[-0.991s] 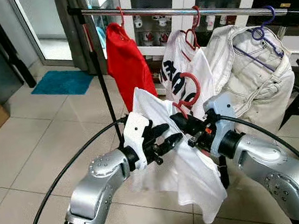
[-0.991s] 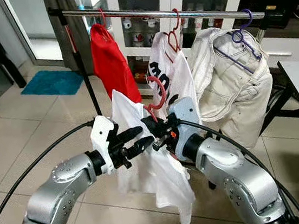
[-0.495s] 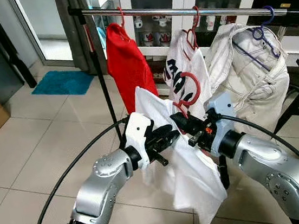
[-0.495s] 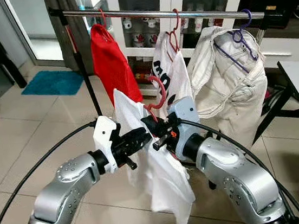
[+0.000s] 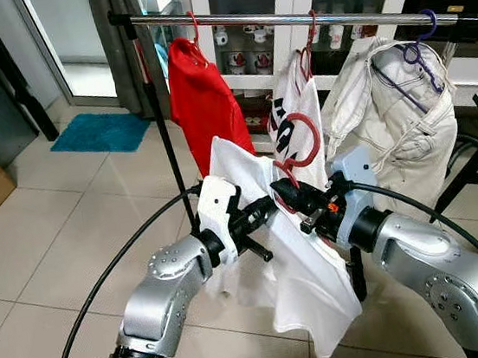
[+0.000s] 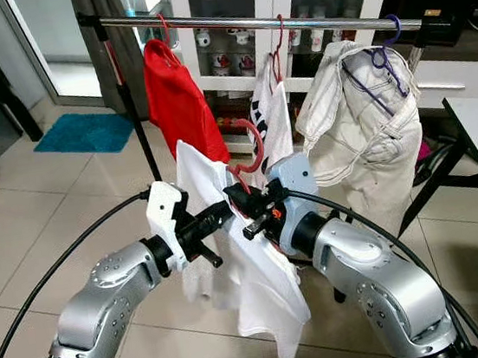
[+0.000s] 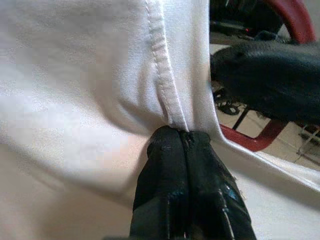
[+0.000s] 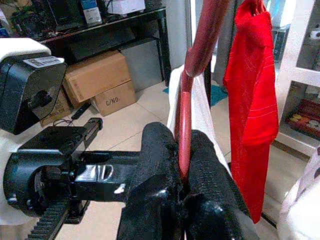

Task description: Hang hanger

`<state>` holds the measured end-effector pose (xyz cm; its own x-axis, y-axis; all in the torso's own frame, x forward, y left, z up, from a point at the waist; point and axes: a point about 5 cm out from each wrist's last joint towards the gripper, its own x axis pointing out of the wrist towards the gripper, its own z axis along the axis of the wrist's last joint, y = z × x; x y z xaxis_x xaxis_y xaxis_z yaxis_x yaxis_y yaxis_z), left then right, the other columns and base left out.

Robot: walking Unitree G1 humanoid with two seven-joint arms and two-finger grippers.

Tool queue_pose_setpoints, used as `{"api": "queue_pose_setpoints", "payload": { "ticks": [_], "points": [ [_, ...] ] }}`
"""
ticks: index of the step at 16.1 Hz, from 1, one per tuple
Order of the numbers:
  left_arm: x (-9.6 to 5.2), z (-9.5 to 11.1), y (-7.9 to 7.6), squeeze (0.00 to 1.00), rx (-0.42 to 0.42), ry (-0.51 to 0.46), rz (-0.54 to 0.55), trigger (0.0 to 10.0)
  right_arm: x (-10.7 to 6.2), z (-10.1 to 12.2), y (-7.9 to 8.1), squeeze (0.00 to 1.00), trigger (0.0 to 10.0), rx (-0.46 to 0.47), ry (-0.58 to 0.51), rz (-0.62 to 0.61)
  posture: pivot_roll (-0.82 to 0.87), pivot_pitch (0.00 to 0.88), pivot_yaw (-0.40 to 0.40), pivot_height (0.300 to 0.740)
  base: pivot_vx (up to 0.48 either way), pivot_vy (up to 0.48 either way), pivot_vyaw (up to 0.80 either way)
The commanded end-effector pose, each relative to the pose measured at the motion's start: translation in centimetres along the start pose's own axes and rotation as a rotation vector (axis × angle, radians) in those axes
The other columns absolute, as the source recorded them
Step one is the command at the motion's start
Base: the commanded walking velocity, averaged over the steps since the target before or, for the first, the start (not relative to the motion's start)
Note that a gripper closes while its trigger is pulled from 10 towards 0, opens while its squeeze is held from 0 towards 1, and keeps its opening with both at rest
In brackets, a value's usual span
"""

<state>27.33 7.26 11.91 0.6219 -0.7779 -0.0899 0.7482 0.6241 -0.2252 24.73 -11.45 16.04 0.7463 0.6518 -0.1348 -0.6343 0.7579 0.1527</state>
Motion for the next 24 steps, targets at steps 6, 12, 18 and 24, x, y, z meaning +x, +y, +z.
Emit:
{"api": "queue_pose_setpoints", "payload": {
  "ticks": [6,12,18,24],
  "points": [
    [-1.8,1.6,0.4,0.00,-0.060,-0.149,-0.016,0.0,-0.1,1.2,-3.0,0.00,10.0,0.004,-0.067,-0.241,-0.13,0.000,0.027,0.740,0.000,0.000,0.00],
    [-2.3,1.7,1.7,0.00,-0.066,-0.141,0.113,1.9,-0.2,1.6,-3.8,0.00,10.0,0.017,-0.095,-0.296,-0.12,0.000,0.014,0.740,0.000,0.000,0.00],
    [-1.0,1.8,-1.0,1.00,-0.211,-0.135,-0.184,10.0,0.7,2.2,-2.7,0.00,10.0,-0.026,-0.095,-0.266,-0.12,0.000,0.013,0.740,0.000,0.000,0.00],
    [0.8,1.6,-0.7,1.00,-0.173,-0.055,-0.193,10.0,1.1,2.8,-1.8,0.00,10.0,-0.030,-0.115,-0.222,-0.13,0.000,0.022,0.740,0.000,0.000,0.00]
  ]
}}
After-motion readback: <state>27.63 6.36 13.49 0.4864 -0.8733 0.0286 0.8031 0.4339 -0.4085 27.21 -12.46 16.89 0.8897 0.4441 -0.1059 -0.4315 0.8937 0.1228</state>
